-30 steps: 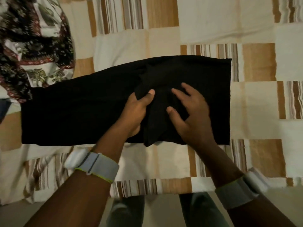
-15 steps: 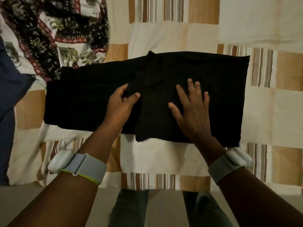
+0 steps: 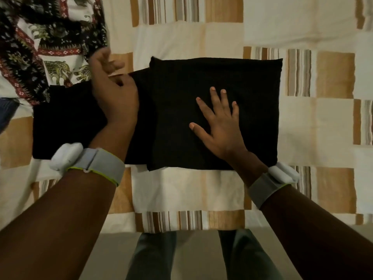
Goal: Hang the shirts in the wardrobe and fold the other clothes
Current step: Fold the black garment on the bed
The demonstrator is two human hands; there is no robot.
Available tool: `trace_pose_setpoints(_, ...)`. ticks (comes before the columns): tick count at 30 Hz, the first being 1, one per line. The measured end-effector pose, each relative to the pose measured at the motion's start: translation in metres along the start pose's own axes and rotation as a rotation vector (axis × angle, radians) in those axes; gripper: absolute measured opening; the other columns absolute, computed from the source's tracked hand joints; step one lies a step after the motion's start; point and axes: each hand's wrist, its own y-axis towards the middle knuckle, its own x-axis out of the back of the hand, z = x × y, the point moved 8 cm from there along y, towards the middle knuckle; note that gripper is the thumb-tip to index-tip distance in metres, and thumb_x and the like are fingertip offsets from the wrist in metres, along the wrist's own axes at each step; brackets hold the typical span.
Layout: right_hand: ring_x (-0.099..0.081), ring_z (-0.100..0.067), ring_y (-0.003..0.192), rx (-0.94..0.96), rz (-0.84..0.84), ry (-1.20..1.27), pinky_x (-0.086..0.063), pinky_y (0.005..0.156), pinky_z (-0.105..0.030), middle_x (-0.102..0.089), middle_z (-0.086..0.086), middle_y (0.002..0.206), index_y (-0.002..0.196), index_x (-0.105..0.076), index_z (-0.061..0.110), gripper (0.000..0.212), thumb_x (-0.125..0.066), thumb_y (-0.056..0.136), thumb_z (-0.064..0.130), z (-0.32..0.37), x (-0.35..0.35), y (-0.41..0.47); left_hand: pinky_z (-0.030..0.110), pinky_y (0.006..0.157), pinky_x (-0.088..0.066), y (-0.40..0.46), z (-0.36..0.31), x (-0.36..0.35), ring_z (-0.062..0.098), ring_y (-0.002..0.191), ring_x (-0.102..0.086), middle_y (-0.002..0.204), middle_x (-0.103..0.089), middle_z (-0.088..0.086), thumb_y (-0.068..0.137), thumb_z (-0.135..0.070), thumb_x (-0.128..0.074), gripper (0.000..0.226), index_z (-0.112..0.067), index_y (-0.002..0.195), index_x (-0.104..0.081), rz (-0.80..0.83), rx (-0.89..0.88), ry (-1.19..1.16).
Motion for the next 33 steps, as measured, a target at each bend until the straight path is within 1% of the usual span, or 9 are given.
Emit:
trace_pose_setpoints(2, -0.006, -0.027, 0.16, -0.007, -0.109, 0.102, -0.008, 0.127, -0.054, -0.014, -0.007, 0.172, 0.159, -0.036, 0.028, 0.063, -0.047, 0.103, 0.054, -0.009, 0.019, -0.006, 0.043, 0.099, -0.051, -0.027, -0.037, -0.01, 0.017, 0.114, -0.061, 0.121, -0.064, 0.003, 0.086, -0.006, -0.057, 0.045, -0.011, 0.13, -0.058, 0.032, -0.305, 0.198)
trace_pose_setpoints(4, -0.02, -0.029, 0.156, -0.139, -0.32, 0.074, -0.02, 0.125, -0.052, -0.025, -0.01, 0.168, 0.153, -0.044, 0.026, 0.058, -0.054, 0.1, 0.046, -0.036, 0.046, -0.017, 0.048, 0.111, -0.041, -0.076, -0.062, -0.053, 0.022, 0.13, -0.053, 0.135, -0.059, 0.007, 0.093, -0.015, -0.062, 0.042, -0.012, 0.135, -0.059, 0.389, -0.593, 0.304)
trace_pose_setpoints(6, -0.029, -0.03, 0.152, -0.407, -0.432, 0.122, -0.029, 0.121, -0.05, -0.029, -0.011, 0.164, 0.151, -0.044, 0.025, 0.06, -0.059, 0.096, 0.045, -0.08, 0.061, -0.037, 0.056, 0.123, -0.023, -0.121, -0.044, -0.091, 0.027, 0.15, -0.033, 0.156, -0.044, 0.008, 0.098, -0.037, -0.061, 0.056, -0.021, 0.15, -0.049, 0.682, -0.714, 0.562)
trace_pose_setpoints(10, -0.052, -0.024, 0.128, -0.783, -0.386, 0.297, -0.047, 0.106, -0.047, -0.051, -0.005, 0.143, 0.152, -0.038, 0.023, 0.072, -0.058, 0.094, 0.061, -0.137, 0.056, -0.074, 0.066, 0.125, -0.001, -0.14, 0.02, -0.11, 0.031, 0.16, 0.006, 0.174, -0.004, 0.006, 0.095, -0.072, -0.04, 0.085, -0.031, 0.165, -0.015, 0.756, -0.554, 0.92)
trace_pose_setpoints(13, -0.061, -0.012, 0.102, -0.779, -0.263, 0.484, -0.051, 0.085, -0.033, -0.06, 0.012, 0.114, 0.139, -0.045, 0.028, 0.062, -0.053, 0.094, 0.071, -0.132, 0.042, -0.073, 0.066, 0.125, -0.001, -0.139, 0.026, -0.113, 0.032, 0.16, 0.008, 0.174, 0.0, 0.006, 0.092, -0.077, -0.032, 0.089, -0.03, 0.165, -0.011, 0.734, -0.551, 0.992)
trace_pose_setpoints(16, -0.068, -0.013, 0.094, -0.718, -0.218, 0.651, -0.059, 0.084, -0.037, -0.068, 0.013, 0.1, 0.114, -0.062, 0.024, 0.046, -0.053, 0.097, 0.066, -0.128, 0.036, -0.063, 0.067, 0.124, -0.002, -0.137, 0.023, -0.112, 0.032, 0.16, 0.009, 0.174, 0.001, 0.005, 0.092, -0.077, -0.03, 0.09, -0.029, 0.165, -0.01, 0.735, -0.542, 1.002)
trace_pose_setpoints(22, -0.071, -0.014, 0.083, -0.694, -0.308, 0.784, -0.061, 0.082, -0.046, -0.072, 0.005, 0.087, 0.096, -0.07, 0.022, 0.032, -0.062, 0.097, 0.054, -0.189, 0.07, -0.083, 0.063, 0.125, 0.005, -0.17, -0.005, -0.156, 0.028, 0.159, 0.015, 0.174, 0.008, 0.004, 0.091, -0.078, -0.03, 0.093, -0.03, 0.166, -0.001, 0.809, -0.466, 0.906)
trace_pose_setpoints(28, -0.073, -0.014, 0.092, -0.814, -0.421, 0.771, -0.061, 0.087, -0.042, -0.074, 0.004, 0.094, 0.09, -0.069, 0.03, 0.021, -0.07, 0.093, 0.051, -0.275, 0.124, -0.141, 0.06, 0.125, 0.011, -0.25, -0.044, -0.24, 0.025, 0.159, 0.016, 0.174, 0.005, 0.003, 0.094, -0.075, -0.032, 0.09, -0.026, 0.166, -0.009, 0.896, -0.466, 0.704)
trace_pose_setpoints(33, -0.074, -0.013, 0.087, -0.837, -0.502, 0.811, -0.062, 0.077, -0.029, -0.071, 0.005, 0.086, 0.093, -0.071, 0.019, 0.019, -0.075, 0.093, 0.038, -0.278, 0.142, -0.151, 0.046, 0.126, 0.014, -0.259, -0.057, -0.255, 0.016, 0.16, 0.006, 0.174, -0.007, 0.001, 0.098, -0.064, -0.043, 0.081, -0.023, 0.164, -0.021, 0.863, -0.225, 0.381)
